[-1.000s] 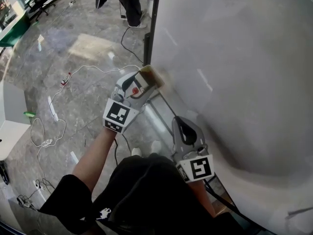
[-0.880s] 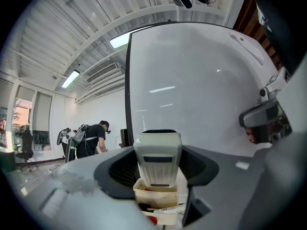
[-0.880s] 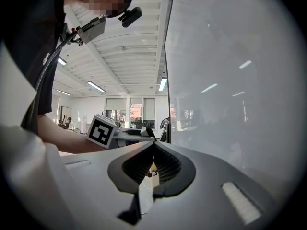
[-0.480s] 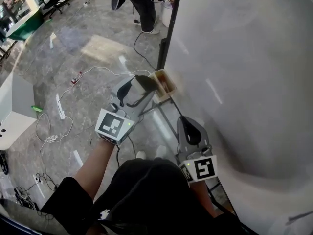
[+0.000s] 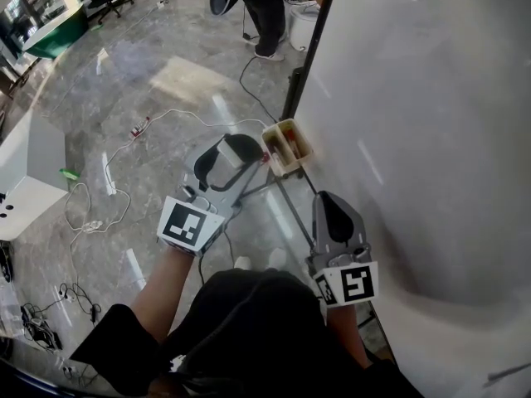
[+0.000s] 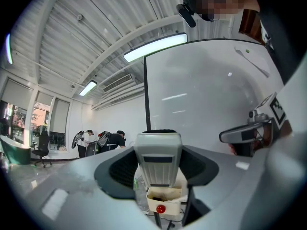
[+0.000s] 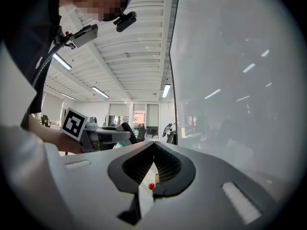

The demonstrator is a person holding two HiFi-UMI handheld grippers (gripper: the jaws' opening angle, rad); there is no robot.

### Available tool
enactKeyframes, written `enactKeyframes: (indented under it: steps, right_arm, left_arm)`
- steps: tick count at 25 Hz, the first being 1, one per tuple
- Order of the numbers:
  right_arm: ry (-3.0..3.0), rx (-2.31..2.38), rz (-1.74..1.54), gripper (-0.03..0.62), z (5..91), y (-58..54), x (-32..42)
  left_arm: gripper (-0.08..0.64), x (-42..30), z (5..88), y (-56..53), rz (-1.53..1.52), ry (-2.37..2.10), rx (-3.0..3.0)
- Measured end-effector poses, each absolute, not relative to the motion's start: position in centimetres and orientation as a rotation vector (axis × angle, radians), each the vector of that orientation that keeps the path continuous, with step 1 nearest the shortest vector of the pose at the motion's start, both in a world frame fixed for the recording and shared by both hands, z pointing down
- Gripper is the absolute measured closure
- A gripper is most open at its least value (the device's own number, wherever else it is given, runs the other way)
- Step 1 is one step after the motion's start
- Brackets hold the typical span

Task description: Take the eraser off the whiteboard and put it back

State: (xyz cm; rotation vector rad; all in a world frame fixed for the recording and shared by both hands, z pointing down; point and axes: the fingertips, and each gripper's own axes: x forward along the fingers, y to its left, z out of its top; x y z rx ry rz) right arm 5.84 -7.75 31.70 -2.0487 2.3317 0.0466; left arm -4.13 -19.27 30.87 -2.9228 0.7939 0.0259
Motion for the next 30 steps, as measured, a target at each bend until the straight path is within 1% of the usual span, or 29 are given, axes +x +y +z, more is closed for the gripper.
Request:
enactKeyframes:
  steps: [9, 30]
  right_arm:
    - [2.339, -2.039, 0.045, 0.583, 32.0, -8.2, 5.7]
    - [2.329, -2.063, 0.020, 0.583, 32.7, -8.5, 7.3]
  left_arm:
    - [0.288, -5.1, 31.6, -19.3, 0.003, 0.823, -2.910]
    - [0.284, -2.6, 32.3, -20.4, 0.006, 0.784, -2.941]
